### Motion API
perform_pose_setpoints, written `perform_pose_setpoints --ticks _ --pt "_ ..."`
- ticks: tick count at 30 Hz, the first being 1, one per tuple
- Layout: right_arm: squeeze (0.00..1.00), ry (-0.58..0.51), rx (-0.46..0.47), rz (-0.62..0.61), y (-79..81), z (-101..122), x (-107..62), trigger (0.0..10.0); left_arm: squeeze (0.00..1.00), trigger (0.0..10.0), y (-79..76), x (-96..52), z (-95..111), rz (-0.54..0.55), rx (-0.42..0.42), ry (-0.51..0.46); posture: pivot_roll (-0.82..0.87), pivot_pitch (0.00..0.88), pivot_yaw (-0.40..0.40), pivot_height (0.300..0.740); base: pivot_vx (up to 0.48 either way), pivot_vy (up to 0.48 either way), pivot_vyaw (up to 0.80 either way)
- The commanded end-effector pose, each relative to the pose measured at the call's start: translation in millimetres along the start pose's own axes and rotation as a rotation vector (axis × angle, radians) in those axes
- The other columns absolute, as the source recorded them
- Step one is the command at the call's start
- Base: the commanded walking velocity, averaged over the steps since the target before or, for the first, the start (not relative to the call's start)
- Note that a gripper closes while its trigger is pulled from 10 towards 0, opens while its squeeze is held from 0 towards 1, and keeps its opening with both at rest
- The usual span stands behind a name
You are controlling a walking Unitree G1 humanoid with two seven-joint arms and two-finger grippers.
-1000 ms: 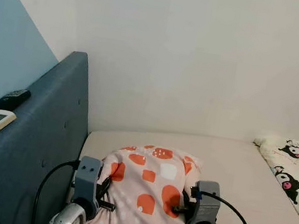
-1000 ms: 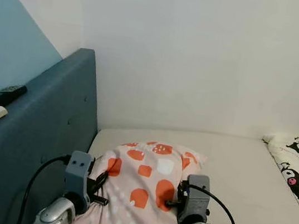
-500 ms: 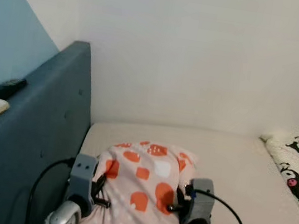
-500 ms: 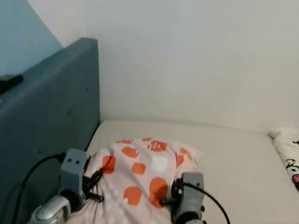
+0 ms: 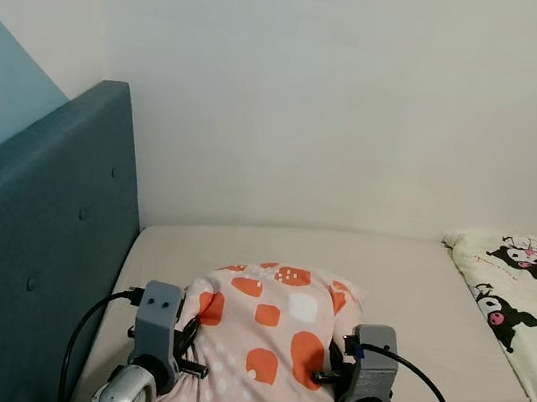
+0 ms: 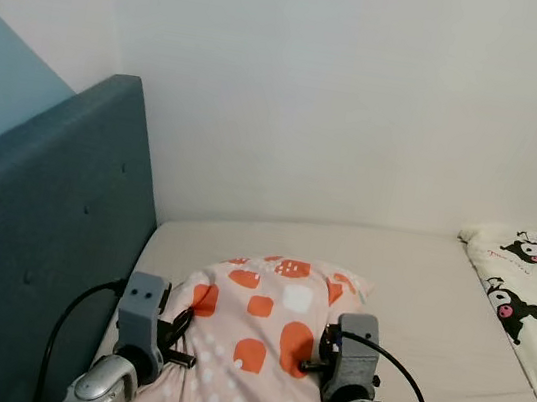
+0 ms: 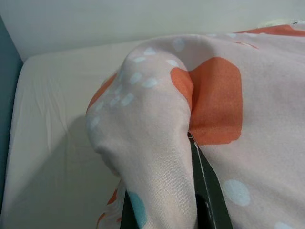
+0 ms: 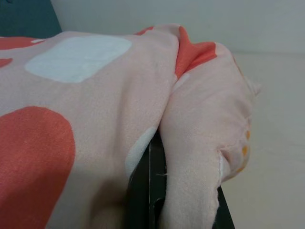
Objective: Clean up the room
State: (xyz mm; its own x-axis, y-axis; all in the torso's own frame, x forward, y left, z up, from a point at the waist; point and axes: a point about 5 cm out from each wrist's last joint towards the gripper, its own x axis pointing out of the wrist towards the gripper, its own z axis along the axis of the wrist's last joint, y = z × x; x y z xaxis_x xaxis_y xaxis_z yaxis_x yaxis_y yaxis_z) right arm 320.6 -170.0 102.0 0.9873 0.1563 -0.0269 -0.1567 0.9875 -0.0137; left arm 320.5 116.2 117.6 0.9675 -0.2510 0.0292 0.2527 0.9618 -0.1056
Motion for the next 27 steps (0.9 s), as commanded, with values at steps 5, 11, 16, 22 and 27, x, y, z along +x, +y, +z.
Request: perform_pose_setpoints --ticks 5,11,16,22,27 --pt "0.00 -0.054 0.001 0.012 4.7 7.6 1.7 10.0 0.00 10.0 2.0 2.8 8.0 -0.006 0.012 -0.036 -0.02 0.115 -0.018 0.724 0.000 0.000 0.00" --pt "0.00 -0.055 0.001 0.011 4.4 7.8 1.6 10.0 0.00 10.0 -0.4 3.1 8.6 -0.022 0.009 -0.044 -0.02 0.118 -0.016 0.724 0.000 0.000 0.00" --pt "0.00 -0.052 0.003 0.014 4.6 7.6 1.6 10.0 0.00 10.0 0.4 3.1 7.8 -0.012 0.007 -0.034 -0.02 0.118 -0.017 0.724 0.000 0.000 0.00" --pt "0.00 -0.043 0.013 0.021 6.6 6.9 2.4 10.0 0.00 10.0 5.3 4.0 5.7 0.026 0.021 -0.018 -0.02 0.118 -0.016 0.724 0.000 0.000 0.00" --pt "0.00 -0.034 0.030 0.016 5.5 7.0 2.9 10.0 0.00 10.0 8.8 6.0 7.1 0.061 0.028 -0.020 -0.02 0.119 -0.017 0.719 0.000 0.000 0.00"
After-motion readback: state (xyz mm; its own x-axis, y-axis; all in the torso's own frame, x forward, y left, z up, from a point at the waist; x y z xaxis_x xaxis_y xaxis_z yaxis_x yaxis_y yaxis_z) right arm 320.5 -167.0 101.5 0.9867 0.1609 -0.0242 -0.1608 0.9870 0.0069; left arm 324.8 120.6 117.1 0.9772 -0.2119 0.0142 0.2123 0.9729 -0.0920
